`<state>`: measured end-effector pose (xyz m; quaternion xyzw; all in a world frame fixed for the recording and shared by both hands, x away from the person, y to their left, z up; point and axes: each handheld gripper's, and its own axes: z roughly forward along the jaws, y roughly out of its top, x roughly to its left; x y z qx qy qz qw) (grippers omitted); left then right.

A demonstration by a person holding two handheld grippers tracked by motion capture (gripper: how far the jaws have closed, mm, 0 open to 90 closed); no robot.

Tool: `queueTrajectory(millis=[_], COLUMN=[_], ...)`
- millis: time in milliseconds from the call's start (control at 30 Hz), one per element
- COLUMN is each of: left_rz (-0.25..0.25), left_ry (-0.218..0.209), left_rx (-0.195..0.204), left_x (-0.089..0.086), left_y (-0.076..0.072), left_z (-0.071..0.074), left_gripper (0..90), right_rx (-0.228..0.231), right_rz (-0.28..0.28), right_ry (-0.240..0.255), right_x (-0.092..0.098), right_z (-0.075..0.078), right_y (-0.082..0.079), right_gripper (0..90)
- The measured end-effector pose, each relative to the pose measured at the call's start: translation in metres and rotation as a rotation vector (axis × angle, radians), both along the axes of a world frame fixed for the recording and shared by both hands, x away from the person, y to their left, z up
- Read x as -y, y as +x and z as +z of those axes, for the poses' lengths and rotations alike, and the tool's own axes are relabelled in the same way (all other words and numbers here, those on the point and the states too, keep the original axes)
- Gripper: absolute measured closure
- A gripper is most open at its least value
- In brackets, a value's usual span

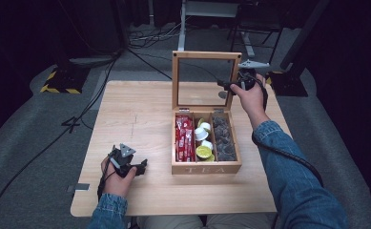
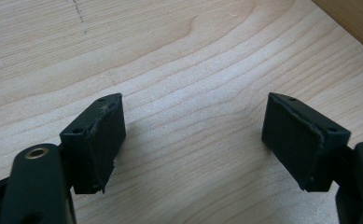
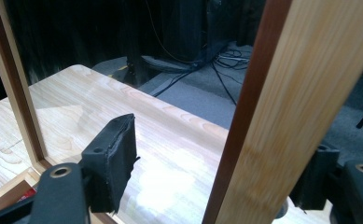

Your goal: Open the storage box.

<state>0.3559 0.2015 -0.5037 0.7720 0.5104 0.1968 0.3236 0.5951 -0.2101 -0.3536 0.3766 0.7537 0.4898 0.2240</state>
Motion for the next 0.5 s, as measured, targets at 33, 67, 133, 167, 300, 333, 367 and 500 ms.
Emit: queueTrajectory(millis=[33,67,133,167,300,333,367,500], left_rz=[0.000,0.000,-0.001,-0.001,-0.005,-0.005,-0.005,-0.006], left_ry=[0.000,0.000,0.000,0.000,0.000,0.000,0.001,0.002], left_rx=[0.000,0.000,0.000,0.000,0.000,0.000,0.000,0.001], left_x=[0.000,0.000,0.000,0.000,0.000,0.000,0.000,0.000], left_y=[0.000,0.000,0.000,0.000,0.001,0.001,0.001,0.001], left_z=[0.000,0.000,0.000,0.000,0.000,0.000,0.000,0.000], left_gripper=[21.9,21.9,21.9,21.9,21.6,21.6,21.6,21.6], right_rx=[0.000,-0.007,-0.019,-0.026,-0.036,-0.036,-0.041,-0.055], right_rz=[0.000,-0.005,-0.010,-0.016,-0.018,-0.018,-0.020,-0.019], right_ry=[0.000,0.010,0.015,0.018,0.020,0.020,0.018,0.029], right_x=[0.000,0.000,0.001,0.001,0.002,0.002,0.003,0.004], right_z=[0.000,-0.005,-0.009,-0.011,-0.015,-0.015,-0.016,-0.020], right_y=[0.000,0.000,0.001,0.002,0.003,0.003,0.003,0.005], right_gripper=[27.8,27.8,27.8,27.8,27.7,27.7,27.6,26.0])
